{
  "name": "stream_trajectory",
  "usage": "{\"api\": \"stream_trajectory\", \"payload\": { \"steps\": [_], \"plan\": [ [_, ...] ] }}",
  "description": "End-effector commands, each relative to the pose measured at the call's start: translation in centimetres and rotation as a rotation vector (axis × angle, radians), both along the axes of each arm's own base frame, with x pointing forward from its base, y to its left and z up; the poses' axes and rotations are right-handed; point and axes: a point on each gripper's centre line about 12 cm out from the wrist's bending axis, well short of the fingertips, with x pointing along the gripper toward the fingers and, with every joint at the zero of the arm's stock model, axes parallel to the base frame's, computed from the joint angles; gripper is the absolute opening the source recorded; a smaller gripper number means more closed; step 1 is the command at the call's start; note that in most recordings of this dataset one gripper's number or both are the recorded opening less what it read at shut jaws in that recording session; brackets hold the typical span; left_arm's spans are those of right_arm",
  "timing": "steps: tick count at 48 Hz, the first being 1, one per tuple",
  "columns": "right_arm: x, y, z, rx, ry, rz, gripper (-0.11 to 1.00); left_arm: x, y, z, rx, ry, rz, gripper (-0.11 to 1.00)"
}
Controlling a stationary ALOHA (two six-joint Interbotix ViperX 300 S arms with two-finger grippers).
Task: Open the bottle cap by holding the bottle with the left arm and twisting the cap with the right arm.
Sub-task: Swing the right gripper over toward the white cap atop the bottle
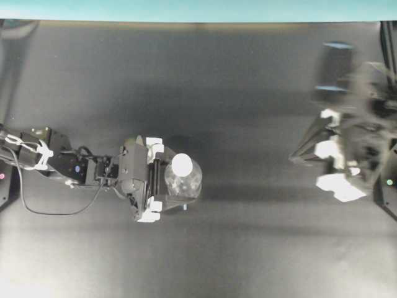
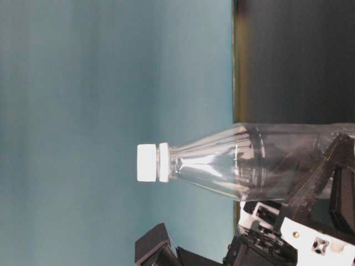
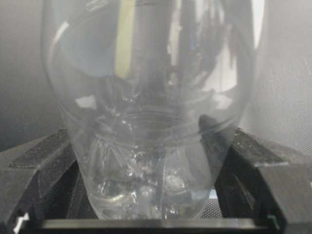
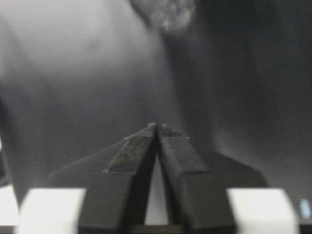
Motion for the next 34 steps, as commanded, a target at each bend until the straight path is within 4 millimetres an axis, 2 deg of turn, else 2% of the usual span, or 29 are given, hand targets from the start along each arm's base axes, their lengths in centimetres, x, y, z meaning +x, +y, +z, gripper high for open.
{"api": "stream_trajectory", "payload": {
  "steps": [1,9,13,19,28,34],
  "plan": [
    [1.8,-0.3,1.7,0.029,0.001,-0.043,0.19,0.1,-0.3,0.2,0.004,-0.002,-0.011,0.82],
    [5.9,-0.3,1.3,0.106,0.073,-0.15,0.6,0.2,-0.3,0.2,0.002,0.0,-0.012,0.82],
    [7.6,-0.1,1.4,0.147,0.12,-0.195,0.75,0.1,-0.3,0.2,0.001,0.002,-0.01,0.82],
    [10.3,0.0,2.0,0.192,0.192,-0.264,0.79,0.1,-0.3,0.0,-0.002,0.006,-0.009,0.82],
    [14.1,-0.5,0.7,0.257,0.31,-0.423,0.79,0.1,-0.3,0.0,-0.002,0.017,-0.008,0.82],
    [16.0,-0.6,-0.3,0.272,0.343,-0.484,0.79,0.2,-0.3,0.0,-0.003,0.022,-0.007,0.82]
  ]
}}
